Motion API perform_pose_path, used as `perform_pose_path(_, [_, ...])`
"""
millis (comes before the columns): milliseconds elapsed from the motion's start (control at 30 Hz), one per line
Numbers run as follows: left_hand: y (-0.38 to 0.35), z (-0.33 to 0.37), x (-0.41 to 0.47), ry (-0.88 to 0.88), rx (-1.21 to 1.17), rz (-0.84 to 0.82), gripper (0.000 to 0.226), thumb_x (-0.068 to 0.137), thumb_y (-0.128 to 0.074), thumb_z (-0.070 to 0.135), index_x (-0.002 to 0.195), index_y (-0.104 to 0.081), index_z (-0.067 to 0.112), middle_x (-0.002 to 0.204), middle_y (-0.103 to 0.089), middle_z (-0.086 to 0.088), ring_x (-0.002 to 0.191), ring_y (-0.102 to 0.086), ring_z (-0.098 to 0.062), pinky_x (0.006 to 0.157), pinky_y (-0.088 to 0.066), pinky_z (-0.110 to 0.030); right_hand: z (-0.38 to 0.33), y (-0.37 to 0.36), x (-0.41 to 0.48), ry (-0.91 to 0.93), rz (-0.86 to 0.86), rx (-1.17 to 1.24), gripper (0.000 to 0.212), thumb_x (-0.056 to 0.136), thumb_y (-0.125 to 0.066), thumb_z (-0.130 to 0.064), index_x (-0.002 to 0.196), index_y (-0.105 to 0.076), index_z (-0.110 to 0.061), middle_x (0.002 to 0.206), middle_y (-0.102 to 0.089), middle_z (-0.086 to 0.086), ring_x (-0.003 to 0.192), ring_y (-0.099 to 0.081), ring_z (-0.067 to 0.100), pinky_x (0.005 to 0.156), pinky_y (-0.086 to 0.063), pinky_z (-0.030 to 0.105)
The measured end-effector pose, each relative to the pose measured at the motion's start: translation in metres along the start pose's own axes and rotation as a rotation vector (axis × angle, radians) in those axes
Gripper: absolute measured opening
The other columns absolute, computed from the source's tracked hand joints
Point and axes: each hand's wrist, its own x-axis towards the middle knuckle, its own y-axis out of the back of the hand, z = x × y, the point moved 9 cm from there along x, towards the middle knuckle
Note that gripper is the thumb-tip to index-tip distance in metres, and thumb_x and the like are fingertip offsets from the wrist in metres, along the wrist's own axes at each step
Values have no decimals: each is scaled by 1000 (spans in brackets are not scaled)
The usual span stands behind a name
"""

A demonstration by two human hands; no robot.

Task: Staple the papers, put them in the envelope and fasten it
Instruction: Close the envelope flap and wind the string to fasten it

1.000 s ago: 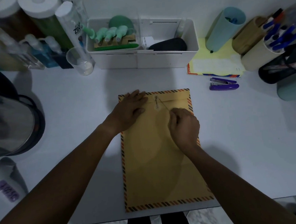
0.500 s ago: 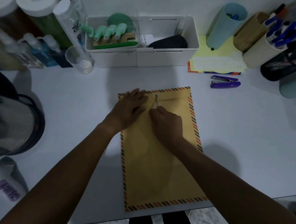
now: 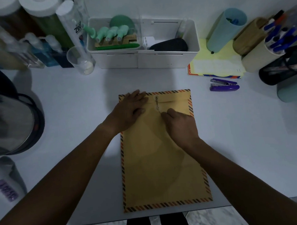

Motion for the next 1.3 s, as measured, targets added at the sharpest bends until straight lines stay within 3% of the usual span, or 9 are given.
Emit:
perform_pose_path(200, [1, 0, 0, 9, -2, 12, 50, 100, -41, 29, 147, -41, 12, 159, -30, -5, 150, -14, -20, 119, 1, -30, 40, 3, -6, -480, 104, 296, 17, 95, -56, -20, 96, -73, -20, 93, -72, 1, 75, -66, 24, 64, -54, 35])
perform_pose_path(300, [1, 1, 1, 15, 5, 5, 52, 99, -39, 31, 147, -41, 11, 159, -30, -5, 150, -14, -19, 118, 1, -30, 53, -2, 6, -554, 69, 333, 17, 95, -57, -27, 98, -73, -22, 96, -72, 0, 83, -65, 22, 70, -54, 35])
perform_pose_path(367, [0, 1, 1, 11, 5, 4, 52, 99, -40, 30, 147, -41, 11, 159, -30, -5, 150, -14, -19, 119, 1, -31, 56, -2, 18, -512, 33, 310, 19, 95, -57, -31, 99, -74, -24, 98, -70, -2, 85, -64, 20, 69, -51, 33])
perform_pose_path(500, [-1, -2, 1, 3, 16, 6, 52, 99, -39, 33, 147, -41, 12, 158, -31, -5, 148, -12, -16, 119, 0, -31, 53, 4, 40, -348, 23, 224, 17, 93, -60, -28, 91, -76, -22, 91, -63, -4, 67, -54, 12, 54, -35, 23])
perform_pose_path(633, [-3, -3, 1, -6, 18, 3, 60, 96, -30, 45, 146, -42, 14, 158, -31, -3, 146, -11, -12, 119, -1, -32, 39, 12, 61, -115, 5, 216, 14, 92, -64, -22, 91, -77, -17, 87, -62, -2, 64, -60, 16, 51, -37, 22])
perform_pose_path(800, [-2, -3, 2, -6, 7, 19, 57, 96, -33, 41, 145, -44, 13, 157, -33, -6, 147, -13, -14, 120, -4, -35, 22, 5, 84, 103, -122, 168, 14, 93, -64, -22, 93, -78, -19, 85, -62, -2, 67, -63, 17, 51, -52, 31])
perform_pose_path(933, [-2, -2, 2, -20, -3, 31, 59, 96, -32, 43, 144, -46, 11, 156, -35, -9, 146, -14, -16, 120, -6, -38, 20, 0, 102, 122, -210, 163, 17, 95, -61, -24, 98, -78, -22, 89, -63, -2, 76, -64, 17, 59, -53, 34])
perform_pose_path(1133, [-1, -3, 2, -35, -10, 53, 56, 96, -34, 40, 142, -49, 11, 155, -38, -9, 145, -16, -16, 120, -9, -41, 25, -5, 117, 71, -292, 168, 18, 95, -60, -30, 98, -77, -25, 97, -66, -3, 84, -63, 18, 64, -39, 27])
perform_pose_path(1300, [-2, -4, 1, -32, -2, 60, 57, 96, -33, 41, 142, -49, 11, 154, -38, -9, 145, -15, -16, 120, -8, -39, 30, -5, 120, 29, -299, 188, 17, 93, -63, -34, 97, -77, -25, 96, -68, -3, 85, -63, 17, 66, -47, 31])
